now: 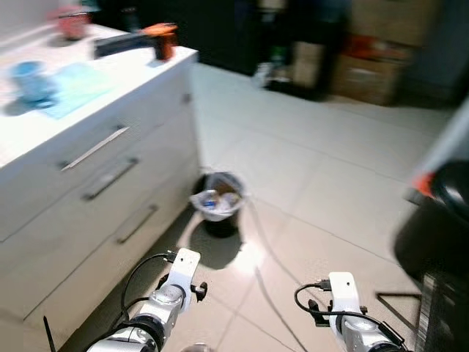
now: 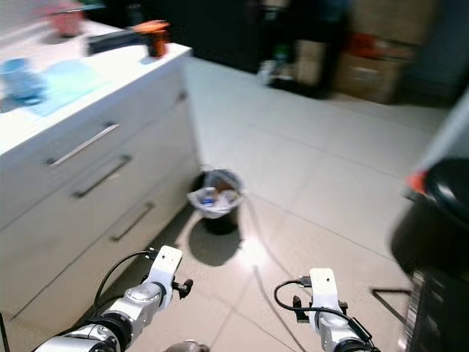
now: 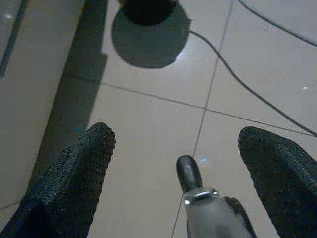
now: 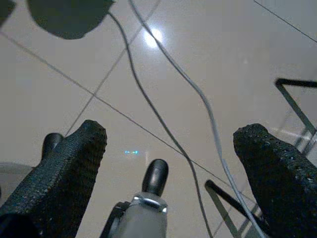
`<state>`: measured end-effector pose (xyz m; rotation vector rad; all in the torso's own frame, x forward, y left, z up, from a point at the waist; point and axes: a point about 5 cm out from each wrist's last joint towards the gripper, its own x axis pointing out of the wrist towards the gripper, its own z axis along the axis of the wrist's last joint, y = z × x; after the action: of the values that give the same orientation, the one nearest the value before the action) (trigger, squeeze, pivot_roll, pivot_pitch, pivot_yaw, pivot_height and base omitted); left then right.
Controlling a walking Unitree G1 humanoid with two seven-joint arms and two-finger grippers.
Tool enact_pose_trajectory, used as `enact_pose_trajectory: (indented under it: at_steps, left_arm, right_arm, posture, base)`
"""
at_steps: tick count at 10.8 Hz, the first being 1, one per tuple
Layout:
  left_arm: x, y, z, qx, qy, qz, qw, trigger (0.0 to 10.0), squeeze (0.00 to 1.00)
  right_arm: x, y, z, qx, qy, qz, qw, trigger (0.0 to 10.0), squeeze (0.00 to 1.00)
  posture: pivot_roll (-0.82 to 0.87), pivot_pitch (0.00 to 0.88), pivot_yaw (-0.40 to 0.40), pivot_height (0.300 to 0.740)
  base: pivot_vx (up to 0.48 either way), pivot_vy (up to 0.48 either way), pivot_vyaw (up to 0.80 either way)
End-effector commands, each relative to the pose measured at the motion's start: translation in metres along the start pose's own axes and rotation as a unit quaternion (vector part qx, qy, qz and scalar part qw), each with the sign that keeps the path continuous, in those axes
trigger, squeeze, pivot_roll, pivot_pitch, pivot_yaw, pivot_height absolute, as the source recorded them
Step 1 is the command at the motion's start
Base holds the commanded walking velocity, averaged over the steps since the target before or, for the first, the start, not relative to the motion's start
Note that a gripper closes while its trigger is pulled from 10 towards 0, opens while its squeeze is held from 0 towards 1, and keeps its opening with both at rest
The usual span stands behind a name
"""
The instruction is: Kitchen organization
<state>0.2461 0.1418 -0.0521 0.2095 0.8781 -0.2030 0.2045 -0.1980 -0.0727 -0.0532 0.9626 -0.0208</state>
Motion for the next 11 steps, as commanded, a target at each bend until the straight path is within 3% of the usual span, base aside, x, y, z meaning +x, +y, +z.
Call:
enact_pose_trajectory:
  at_steps: [1,11]
  left_arm:
    - [0.0000,0.0019,0.0001,0.007,0.004,0.007,1.000,10.0,0.00]
    - [-0.0001,0.0030,0.0002,0.018,0.006,0.007,1.000,10.0,0.00]
  right_arm:
    - [0.0003,-0.0008,0.0038,-0.005,-0.006,0.000,1.000,10.0,0.00]
    - [0.0002,0.0002,0.0027,-0.013,-0.003,0.005,1.000,10.0,0.00]
  posture:
    - [0.04,0.000,0.045,0.740]
    - [0.04,0.000,0.051,0.740]
  base:
    - [0.000,0.000,0.80]
    - [0.000,0.000,0.80]
